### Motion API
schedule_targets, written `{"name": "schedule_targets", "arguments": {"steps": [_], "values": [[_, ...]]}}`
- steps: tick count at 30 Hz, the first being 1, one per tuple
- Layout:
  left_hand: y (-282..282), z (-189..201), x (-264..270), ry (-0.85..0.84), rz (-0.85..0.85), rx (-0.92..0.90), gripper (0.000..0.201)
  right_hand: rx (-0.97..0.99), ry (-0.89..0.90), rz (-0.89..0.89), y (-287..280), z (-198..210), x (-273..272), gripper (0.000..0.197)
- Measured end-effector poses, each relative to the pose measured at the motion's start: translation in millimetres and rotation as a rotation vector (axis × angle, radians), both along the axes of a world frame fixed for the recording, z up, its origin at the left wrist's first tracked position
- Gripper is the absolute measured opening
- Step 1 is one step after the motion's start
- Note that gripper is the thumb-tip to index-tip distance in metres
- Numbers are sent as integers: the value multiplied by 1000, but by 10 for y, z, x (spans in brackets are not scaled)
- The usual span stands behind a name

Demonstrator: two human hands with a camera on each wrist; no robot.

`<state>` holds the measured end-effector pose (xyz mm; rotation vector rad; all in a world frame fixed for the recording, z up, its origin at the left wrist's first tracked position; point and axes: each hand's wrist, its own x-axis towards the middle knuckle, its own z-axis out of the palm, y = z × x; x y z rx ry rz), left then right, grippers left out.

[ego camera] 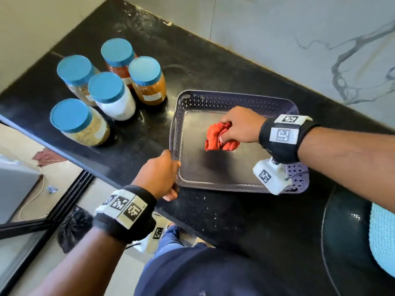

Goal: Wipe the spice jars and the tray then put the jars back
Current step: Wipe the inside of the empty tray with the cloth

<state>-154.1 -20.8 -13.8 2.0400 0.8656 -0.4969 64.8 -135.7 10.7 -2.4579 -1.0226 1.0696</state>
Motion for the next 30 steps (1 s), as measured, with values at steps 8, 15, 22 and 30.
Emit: {"name": "schedule_targets", "arguments": {"steps": [8,15,22,30], "values": [[229,16,264,-57,-55,80,72,255,415,-510,36,-319,101,15],[275,59,538,-85,-157,-31,68,436,393,-626,437,-317,-216,25],[284,-58,605,-68,-129,-114,86,166,-116,-213,642,-364,-363,15],[354,-123,581,-94,-65,-239,96,-82,-294,117,788,-234,-264,27]]}}
